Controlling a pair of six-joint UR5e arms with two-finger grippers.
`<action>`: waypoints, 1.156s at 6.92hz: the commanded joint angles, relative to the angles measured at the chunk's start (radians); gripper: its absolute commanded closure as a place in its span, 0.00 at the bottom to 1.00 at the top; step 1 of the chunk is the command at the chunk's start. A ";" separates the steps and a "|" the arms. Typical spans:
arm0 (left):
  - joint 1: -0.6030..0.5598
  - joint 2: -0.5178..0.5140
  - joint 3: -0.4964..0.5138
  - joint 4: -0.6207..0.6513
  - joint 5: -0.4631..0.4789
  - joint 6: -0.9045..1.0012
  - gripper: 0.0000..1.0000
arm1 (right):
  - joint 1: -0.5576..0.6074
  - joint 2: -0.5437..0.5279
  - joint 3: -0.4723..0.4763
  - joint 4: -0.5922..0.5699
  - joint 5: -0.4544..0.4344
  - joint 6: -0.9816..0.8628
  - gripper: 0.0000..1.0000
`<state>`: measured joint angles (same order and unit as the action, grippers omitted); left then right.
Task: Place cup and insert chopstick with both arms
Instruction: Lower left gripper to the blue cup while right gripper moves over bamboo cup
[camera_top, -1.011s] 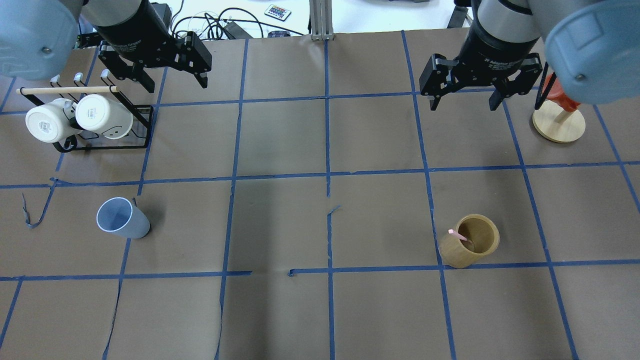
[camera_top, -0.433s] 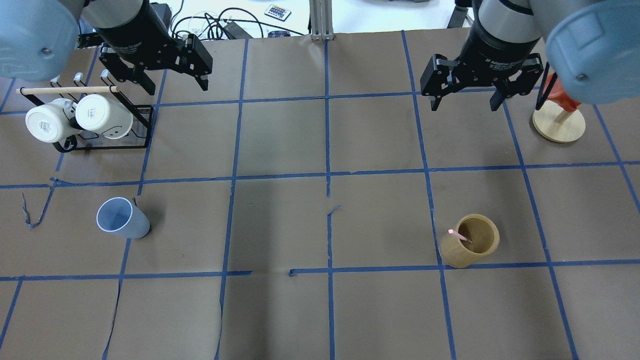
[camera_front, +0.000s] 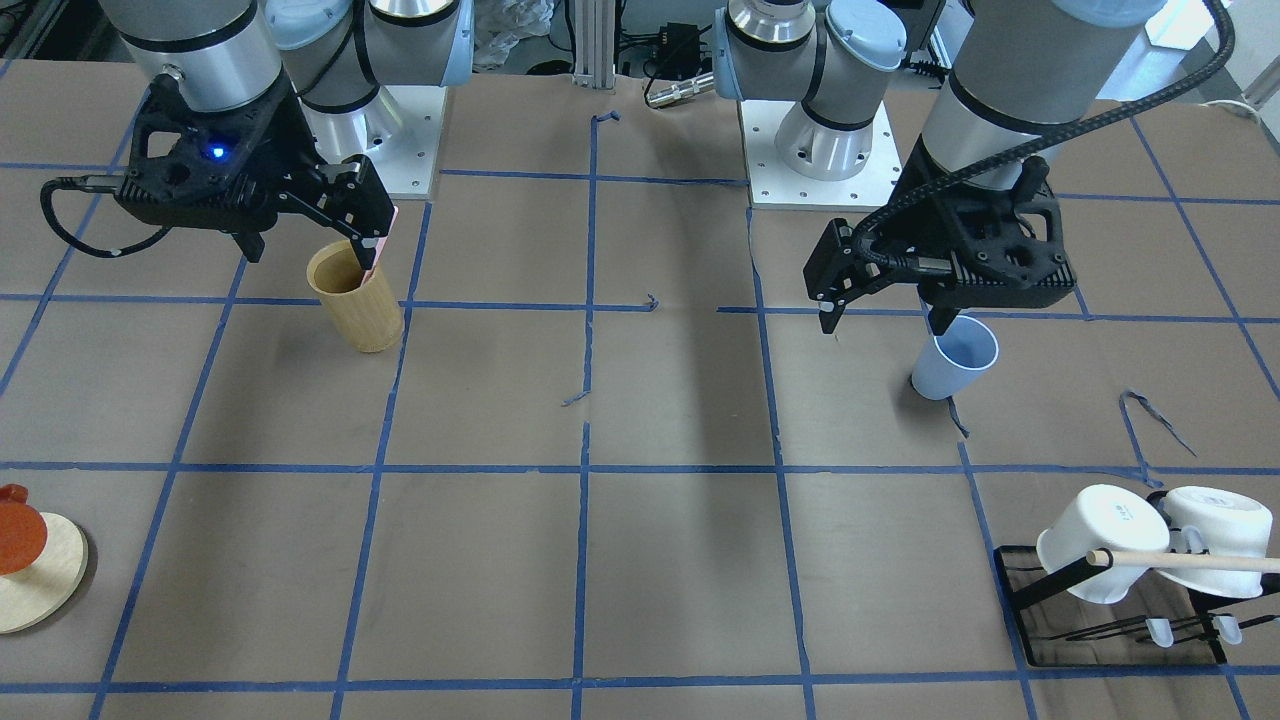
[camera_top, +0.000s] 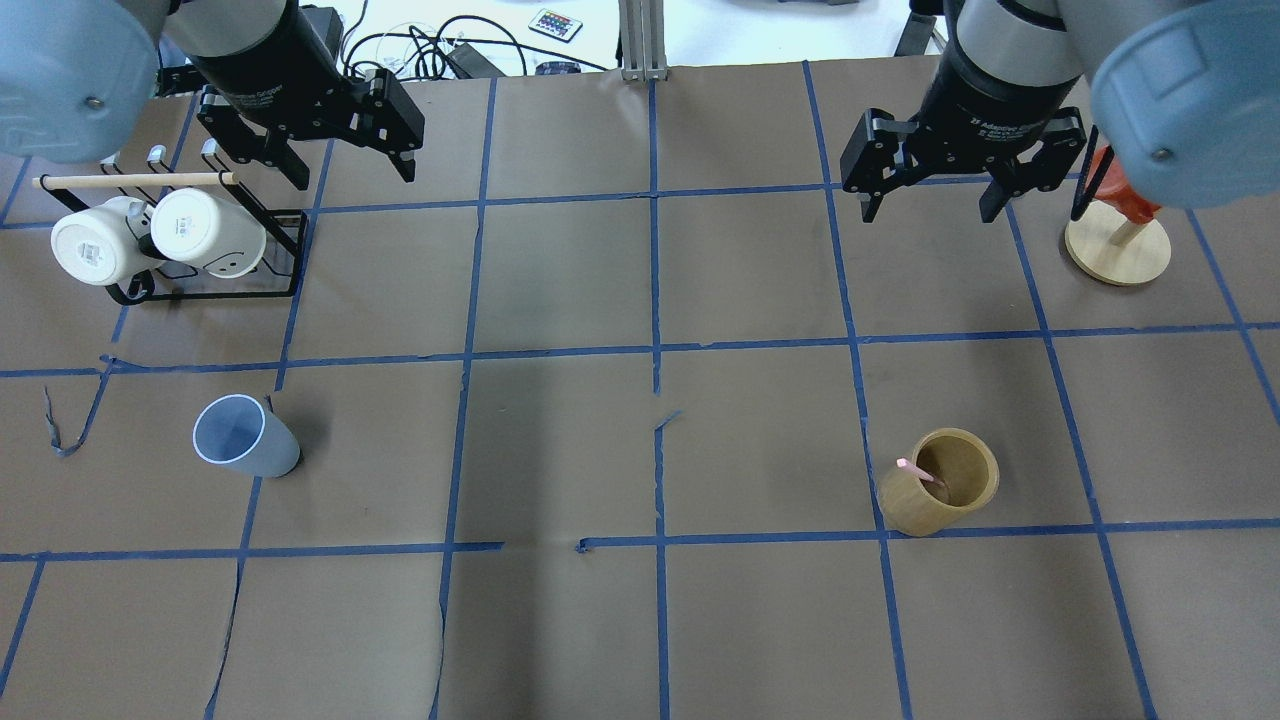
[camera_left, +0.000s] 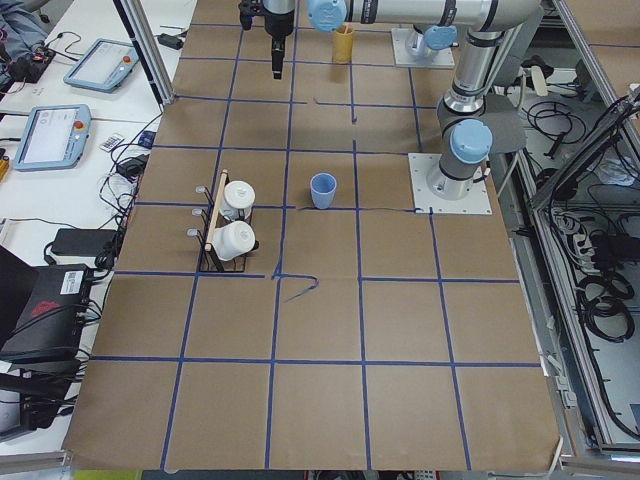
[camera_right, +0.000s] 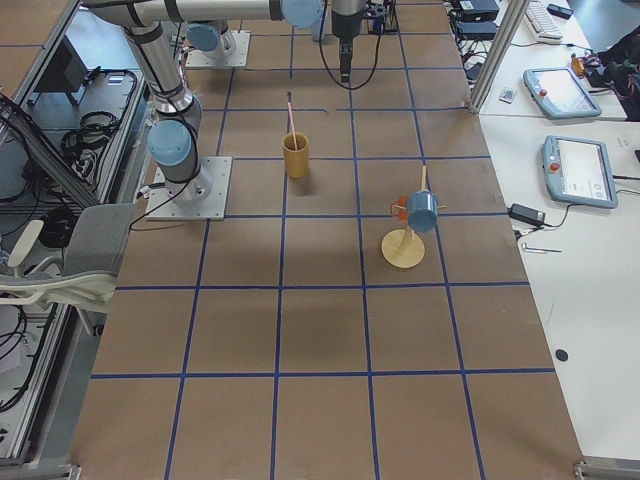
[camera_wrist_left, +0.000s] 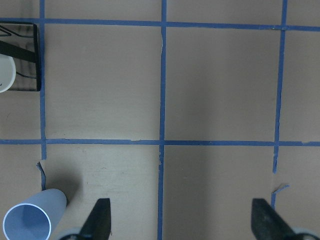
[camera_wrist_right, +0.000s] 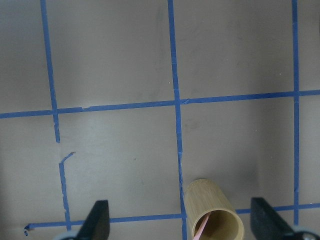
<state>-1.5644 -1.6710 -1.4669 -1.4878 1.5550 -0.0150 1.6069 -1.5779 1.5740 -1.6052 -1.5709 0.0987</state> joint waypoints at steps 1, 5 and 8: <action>0.018 0.017 -0.035 0.001 0.014 0.053 0.00 | 0.001 -0.004 0.000 0.019 0.005 -0.001 0.00; 0.283 0.082 -0.223 0.088 0.074 0.554 0.00 | -0.262 0.006 0.007 0.169 0.005 0.001 0.00; 0.473 0.094 -0.438 0.159 0.030 0.687 0.00 | -0.300 0.015 0.104 0.250 0.095 0.194 0.00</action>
<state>-1.1554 -1.5820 -1.8121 -1.3610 1.6044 0.6319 1.3161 -1.5648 1.6361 -1.3858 -1.5340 0.1690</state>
